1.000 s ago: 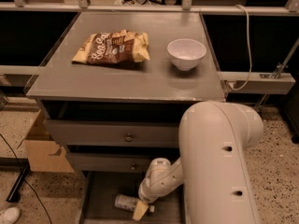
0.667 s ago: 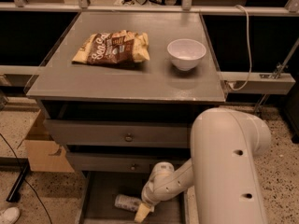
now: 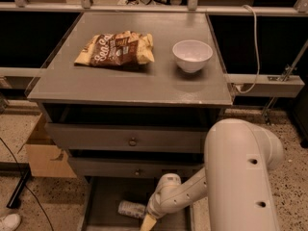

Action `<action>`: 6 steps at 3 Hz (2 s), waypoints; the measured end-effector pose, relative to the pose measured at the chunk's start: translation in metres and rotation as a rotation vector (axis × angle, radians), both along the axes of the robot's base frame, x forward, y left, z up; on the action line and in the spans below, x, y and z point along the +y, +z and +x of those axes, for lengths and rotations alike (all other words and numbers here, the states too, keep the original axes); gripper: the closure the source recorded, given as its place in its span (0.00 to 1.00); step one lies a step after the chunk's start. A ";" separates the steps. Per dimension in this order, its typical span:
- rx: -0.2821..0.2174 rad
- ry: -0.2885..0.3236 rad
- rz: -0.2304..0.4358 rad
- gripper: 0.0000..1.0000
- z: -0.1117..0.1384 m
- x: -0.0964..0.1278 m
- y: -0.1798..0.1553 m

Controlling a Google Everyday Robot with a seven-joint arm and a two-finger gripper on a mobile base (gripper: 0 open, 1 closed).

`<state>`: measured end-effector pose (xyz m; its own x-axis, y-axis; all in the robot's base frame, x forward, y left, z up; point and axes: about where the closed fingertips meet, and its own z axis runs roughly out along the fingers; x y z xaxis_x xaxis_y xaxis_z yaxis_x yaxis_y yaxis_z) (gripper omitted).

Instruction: Pick blue plastic bottle from bottom drawer and place on counter

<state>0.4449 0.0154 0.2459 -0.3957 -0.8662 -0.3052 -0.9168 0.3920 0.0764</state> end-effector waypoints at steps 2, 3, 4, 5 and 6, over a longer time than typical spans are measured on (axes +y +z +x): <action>0.030 0.032 0.027 0.00 -0.001 0.029 -0.027; 0.059 0.002 0.026 0.00 -0.002 0.029 -0.049; 0.086 -0.043 0.027 0.00 0.002 0.026 -0.081; 0.086 -0.043 0.027 0.00 0.002 0.026 -0.081; 0.089 -0.017 0.096 0.00 0.003 0.054 -0.092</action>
Offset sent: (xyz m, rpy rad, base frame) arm 0.0046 0.0456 -0.0396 0.0455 0.0389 0.0482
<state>0.4476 0.0696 0.1543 -0.4396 -0.8275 -0.3494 -0.8979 0.3946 0.1952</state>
